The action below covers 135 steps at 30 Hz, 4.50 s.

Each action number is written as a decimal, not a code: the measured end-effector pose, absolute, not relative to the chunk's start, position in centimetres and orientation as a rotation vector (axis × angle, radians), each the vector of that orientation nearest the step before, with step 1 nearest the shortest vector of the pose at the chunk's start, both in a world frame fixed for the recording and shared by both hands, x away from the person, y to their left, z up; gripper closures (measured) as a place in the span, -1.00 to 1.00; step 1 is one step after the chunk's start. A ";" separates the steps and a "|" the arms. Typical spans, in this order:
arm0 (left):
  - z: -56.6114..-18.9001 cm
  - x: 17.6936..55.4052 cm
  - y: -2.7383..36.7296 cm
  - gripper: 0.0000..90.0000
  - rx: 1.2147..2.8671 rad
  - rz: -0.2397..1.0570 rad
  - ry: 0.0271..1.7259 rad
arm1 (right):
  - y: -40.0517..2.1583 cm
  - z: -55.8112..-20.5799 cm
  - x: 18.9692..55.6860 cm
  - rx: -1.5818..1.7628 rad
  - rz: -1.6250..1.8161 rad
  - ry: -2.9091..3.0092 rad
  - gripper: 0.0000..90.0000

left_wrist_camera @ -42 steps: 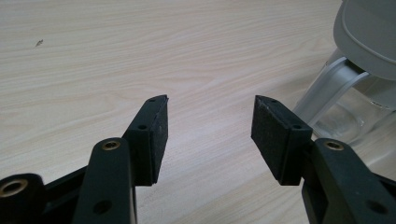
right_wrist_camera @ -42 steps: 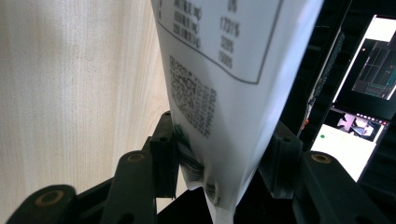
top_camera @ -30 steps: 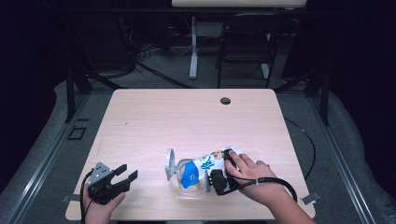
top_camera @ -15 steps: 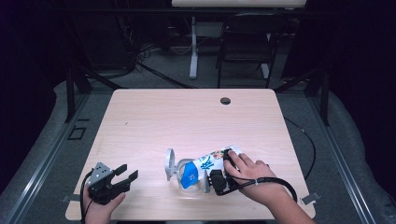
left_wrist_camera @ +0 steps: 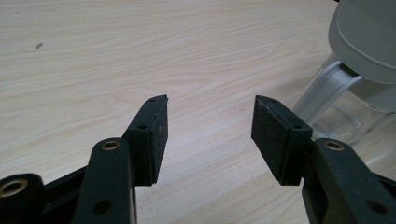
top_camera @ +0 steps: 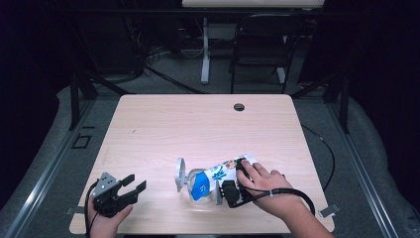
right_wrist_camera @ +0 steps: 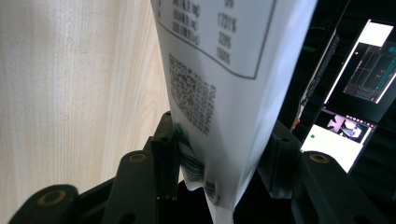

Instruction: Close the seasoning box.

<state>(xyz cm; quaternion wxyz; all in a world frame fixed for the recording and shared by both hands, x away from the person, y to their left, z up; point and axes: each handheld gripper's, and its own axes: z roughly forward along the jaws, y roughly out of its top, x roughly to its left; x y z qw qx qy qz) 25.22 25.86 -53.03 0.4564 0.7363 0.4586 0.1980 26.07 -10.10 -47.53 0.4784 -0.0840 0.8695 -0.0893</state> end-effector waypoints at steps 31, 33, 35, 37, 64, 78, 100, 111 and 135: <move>-53.2 25.3 25.9 0.03 1.809 0.486 1.131 | -9.5 -47.2 26.0 -0.246 -0.252 2.100 0.27; -53.2 25.3 25.9 0.03 1.809 0.485 1.131 | -9.5 -47.2 26.0 -0.247 -0.251 2.101 0.27; -53.1 25.3 25.9 0.03 1.810 0.485 1.130 | -9.5 -47.2 26.0 -0.246 -0.250 2.102 0.27; -53.2 25.3 25.9 0.03 1.809 0.487 1.130 | -9.5 -47.1 26.0 -0.248 -0.249 2.100 0.27; -53.1 25.2 25.9 0.03 1.817 0.489 1.129 | -9.5 -47.0 25.9 -0.259 -0.254 2.091 0.29; -53.1 25.2 25.9 0.03 1.814 0.488 1.131 | -9.4 -47.0 25.9 -0.273 -0.257 2.084 0.29; -53.0 25.2 25.9 0.03 1.813 0.487 1.131 | -9.4 -46.9 25.9 -0.285 -0.275 2.077 0.29; -53.0 25.2 25.9 0.03 1.812 0.488 1.130 | -9.4 -46.9 25.9 -0.292 -0.274 2.072 0.30; -53.1 25.3 25.8 0.03 1.815 0.486 1.129 | -9.3 -46.8 25.8 -0.305 -0.273 2.061 0.32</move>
